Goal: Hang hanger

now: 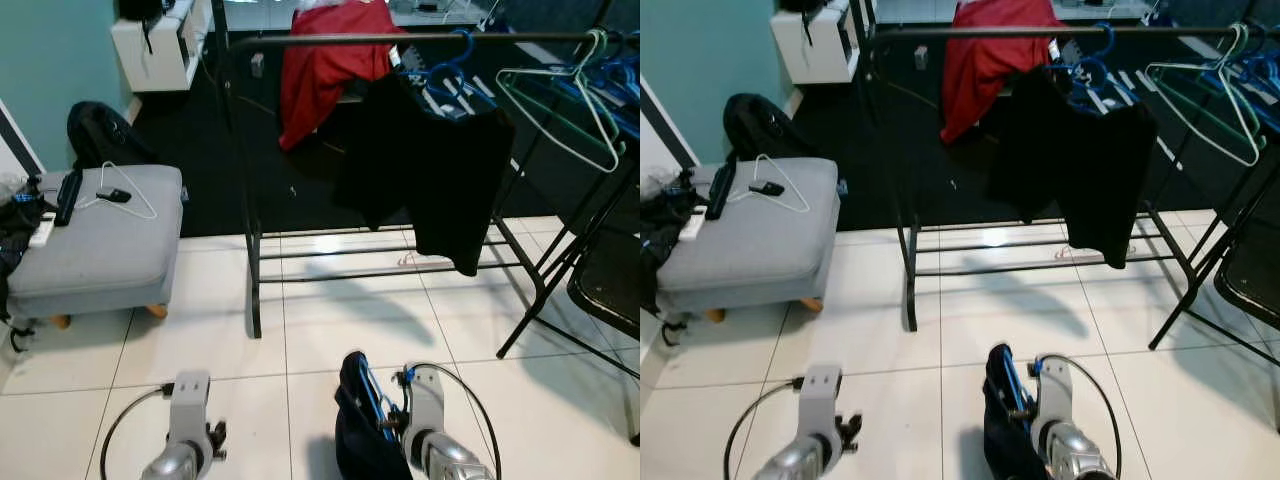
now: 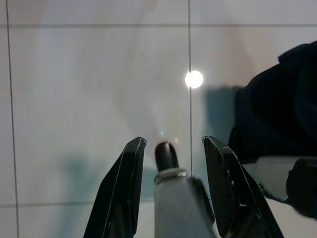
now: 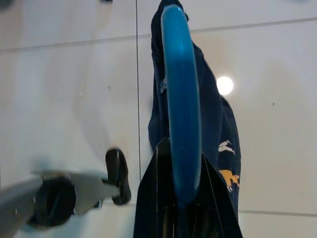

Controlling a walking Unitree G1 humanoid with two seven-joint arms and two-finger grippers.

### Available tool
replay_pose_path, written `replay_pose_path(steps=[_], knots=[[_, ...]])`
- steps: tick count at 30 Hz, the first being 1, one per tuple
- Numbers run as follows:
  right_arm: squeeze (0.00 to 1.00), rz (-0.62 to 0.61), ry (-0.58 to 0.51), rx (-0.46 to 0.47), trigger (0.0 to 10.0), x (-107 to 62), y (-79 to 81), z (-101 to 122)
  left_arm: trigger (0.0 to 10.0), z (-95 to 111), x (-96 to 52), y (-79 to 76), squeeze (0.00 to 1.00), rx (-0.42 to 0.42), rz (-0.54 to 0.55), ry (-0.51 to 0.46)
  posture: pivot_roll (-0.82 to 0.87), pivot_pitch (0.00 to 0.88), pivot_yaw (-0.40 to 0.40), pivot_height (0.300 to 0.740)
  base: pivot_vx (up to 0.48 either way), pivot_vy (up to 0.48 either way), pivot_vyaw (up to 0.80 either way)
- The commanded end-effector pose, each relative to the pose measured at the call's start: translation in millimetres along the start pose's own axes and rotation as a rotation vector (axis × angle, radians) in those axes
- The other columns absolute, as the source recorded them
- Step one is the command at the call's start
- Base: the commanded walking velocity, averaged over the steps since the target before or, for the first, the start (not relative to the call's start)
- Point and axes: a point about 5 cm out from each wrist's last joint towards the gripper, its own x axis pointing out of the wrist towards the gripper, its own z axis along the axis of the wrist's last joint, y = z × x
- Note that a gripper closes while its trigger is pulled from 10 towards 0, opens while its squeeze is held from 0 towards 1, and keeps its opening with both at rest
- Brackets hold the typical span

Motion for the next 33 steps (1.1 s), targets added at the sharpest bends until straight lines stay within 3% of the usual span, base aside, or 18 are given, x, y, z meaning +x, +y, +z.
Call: replay_pose_path(steps=[1, 11, 24, 26, 30, 33], knots=[[0.0, 0.025, 0.067, 0.028, 10.0, -1.1, 9.9, -19.6, 10.0, -15.6, -4.0, 3.6, 0.0, 0.029, 0.01, 0.049, -0.03, 0.076, -0.015, 0.74, 0.0, 0.0, 0.0], [0.0, 0.072, 0.057, -0.046, 10.0, -1.4, 14.7, -21.1, 10.0, -18.1, -5.1, 1.5, 0.0, 0.025, 0.024, 0.031, -0.02, 0.047, -0.025, 0.74, 0.0, 0.0, 0.0], [0.0, 0.042, 0.058, -0.023, 10.0, -4.1, 9.4, -28.2, 10.0, -21.3, -4.3, -8.6, 0.0, 0.067, -0.033, 0.062, -0.03, 0.002, -0.021, 0.74, 0.0, 0.0, 0.0], [0.0, 0.034, 0.054, -0.028, 10.0, -4.2, 8.2, -27.6, 10.0, -18.6, -4.7, -9.1, 0.0, 0.108, -0.027, 0.022, -0.03, 0.0, -0.021, 0.74, 0.0, 0.0, 0.0], [0.0, 0.017, 0.033, -0.036, 10.0, -4.5, 5.8, -25.7, 10.0, -18.2, -4.8, -10.3, 0.0, 0.062, -0.017, 0.01, -0.03, 0.0, -0.023, 0.74, 0.0, 0.0, 0.0], [0.0, 0.012, 0.016, -0.034, 10.0, -4.9, 4.8, -24.9, 10.0, -16.8, -4.4, -11.0, 0.0, 0.08, -0.017, 0.006, -0.04, 0.0, -0.021, 0.74, 0.0, 0.0, 0.0]])
